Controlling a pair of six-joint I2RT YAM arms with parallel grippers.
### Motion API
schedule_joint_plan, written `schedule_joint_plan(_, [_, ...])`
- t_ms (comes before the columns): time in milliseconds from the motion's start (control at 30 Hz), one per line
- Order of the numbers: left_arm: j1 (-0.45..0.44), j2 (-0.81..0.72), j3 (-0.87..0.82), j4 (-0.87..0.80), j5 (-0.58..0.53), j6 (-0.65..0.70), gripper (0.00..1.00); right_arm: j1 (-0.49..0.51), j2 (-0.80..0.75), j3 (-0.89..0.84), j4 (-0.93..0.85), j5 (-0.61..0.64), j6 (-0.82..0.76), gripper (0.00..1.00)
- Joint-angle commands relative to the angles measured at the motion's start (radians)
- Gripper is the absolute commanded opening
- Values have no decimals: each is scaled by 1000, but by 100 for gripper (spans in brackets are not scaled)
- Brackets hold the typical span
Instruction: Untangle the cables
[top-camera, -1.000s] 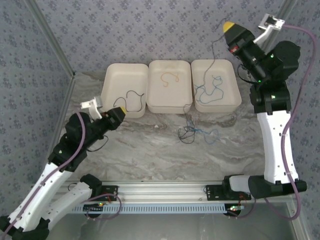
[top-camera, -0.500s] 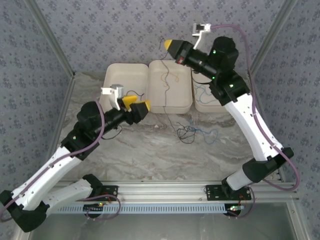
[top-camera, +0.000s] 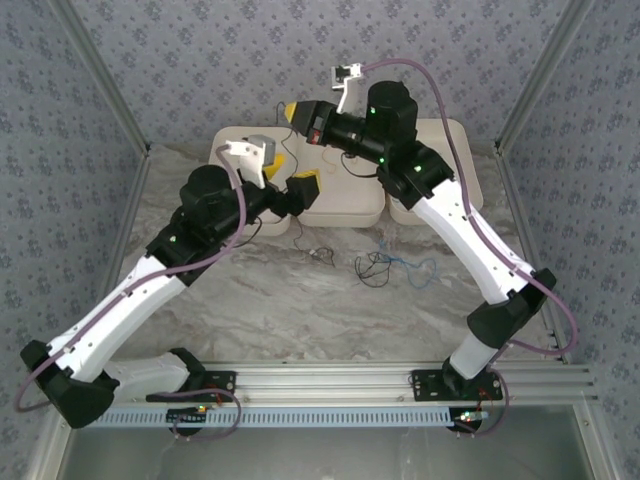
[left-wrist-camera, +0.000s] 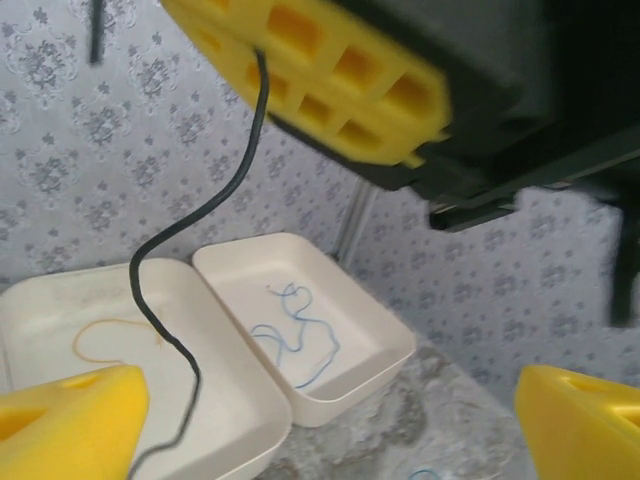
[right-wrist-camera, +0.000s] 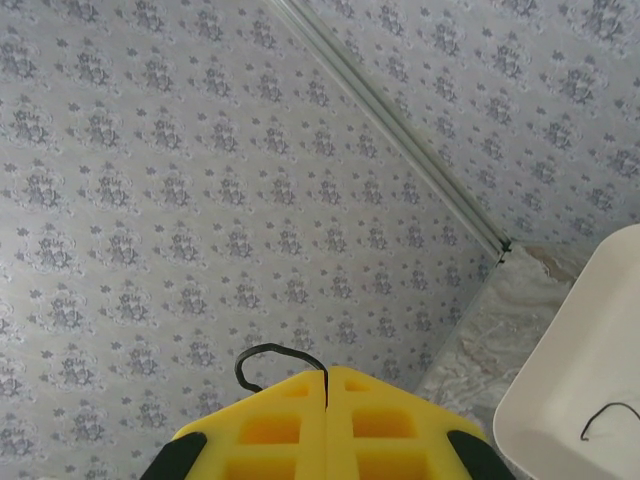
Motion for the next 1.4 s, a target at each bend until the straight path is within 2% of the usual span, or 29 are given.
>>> schedule_joint_plan(0, [-2,25,35,22,-103,84,90,12,-14,45,-14,17,-16,0])
schedule_joint_plan(100, [2,47,35,34,-143,117,83,18,-22,36,-19,15,-10,0])
schedule_joint_plan(233, [6,69,32,61,-153,127,62,20,-29,21,-25,20,-2,0])
schedule_joint_plan(300, [5,72,32,77,-143,123,43,19,-32,13,-23,25,4,0])
schedule_joint_plan(367, [5,64,29,90,-154,113,10,18,-35,10,-28,31,4,0])
schedule_joint_plan(400, [6,60,29,92,-161,107,0,16,-34,9,-30,34,4,0])
schedule_joint_plan(500, [20,42,42,78,-158,98,0,2,-32,10,-38,42,10,0])
schedule_joint_plan(800, [129,24,95,19,-3,34,0,-37,-26,-8,-53,41,50,0])
schedule_joint_plan(867, [149,31,118,-4,21,19,0,-50,-24,-3,-76,47,52,33])
schedule_joint_plan(900, [161,35,129,-16,25,12,0,-55,-28,-3,-87,48,49,43])
schedule_joint_plan(967, [196,44,149,-24,40,-14,0,-71,-49,-20,-115,67,33,54])
schedule_joint_plan(1100, [289,64,173,23,112,-95,0,-101,-140,-118,-129,120,8,61])
schedule_joint_plan(1200, [344,91,213,70,167,-156,0,-127,-220,-215,-125,141,-2,61])
schedule_joint_plan(1367, [372,159,352,71,208,-192,0,-158,-343,-375,-127,177,-19,62])
